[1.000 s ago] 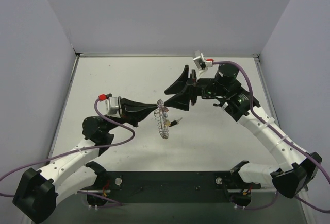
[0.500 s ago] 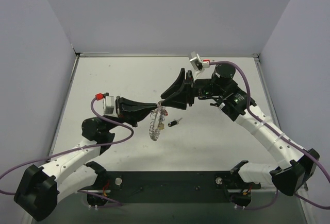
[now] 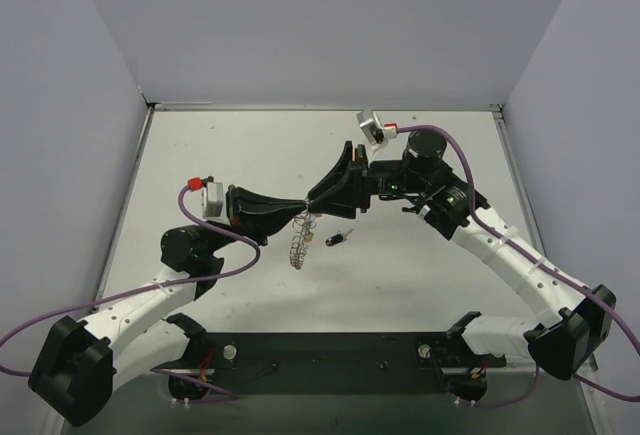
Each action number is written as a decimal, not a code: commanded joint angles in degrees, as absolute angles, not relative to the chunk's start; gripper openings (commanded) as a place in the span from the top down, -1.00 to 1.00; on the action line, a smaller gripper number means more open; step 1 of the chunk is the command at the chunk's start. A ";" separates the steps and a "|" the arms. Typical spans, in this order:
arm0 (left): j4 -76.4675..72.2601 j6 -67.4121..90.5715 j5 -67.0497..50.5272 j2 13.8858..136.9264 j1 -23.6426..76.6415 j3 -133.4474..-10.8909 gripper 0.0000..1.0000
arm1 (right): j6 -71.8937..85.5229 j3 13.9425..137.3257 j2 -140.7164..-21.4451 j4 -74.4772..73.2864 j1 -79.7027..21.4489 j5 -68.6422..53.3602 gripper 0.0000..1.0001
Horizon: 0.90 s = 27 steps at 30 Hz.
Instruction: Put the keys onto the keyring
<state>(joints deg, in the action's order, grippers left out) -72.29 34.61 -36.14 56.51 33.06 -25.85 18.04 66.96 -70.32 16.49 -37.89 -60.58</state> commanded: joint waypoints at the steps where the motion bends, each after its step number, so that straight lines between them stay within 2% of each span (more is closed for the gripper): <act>1: -85.78 36.04 -34.28 55.99 33.05 -28.21 1.00 | 16.53 66.53 -68.38 20.39 -38.23 -59.94 0.30; 9: -88.42 37.53 -33.31 56.07 33.05 -28.04 1.00 | 16.26 65.22 -67.68 20.39 -38.32 -59.24 0.38; 12: -88.59 37.79 -33.57 56.25 33.13 -28.21 1.00 | 16.26 64.95 -67.50 20.39 -38.41 -58.63 0.56; 15: -89.03 38.32 -34.36 56.95 33.13 -28.56 1.00 | 16.43 65.39 -67.94 20.13 -38.50 -58.36 0.83; 19: -89.73 39.02 -35.24 58.01 33.40 -28.92 1.00 | 17.14 65.74 -67.94 20.48 -38.58 -57.75 1.00; 27: -87.28 38.32 -35.86 57.04 33.40 -28.39 1.00 | 17.14 65.92 -68.03 21.09 -38.67 -59.59 1.00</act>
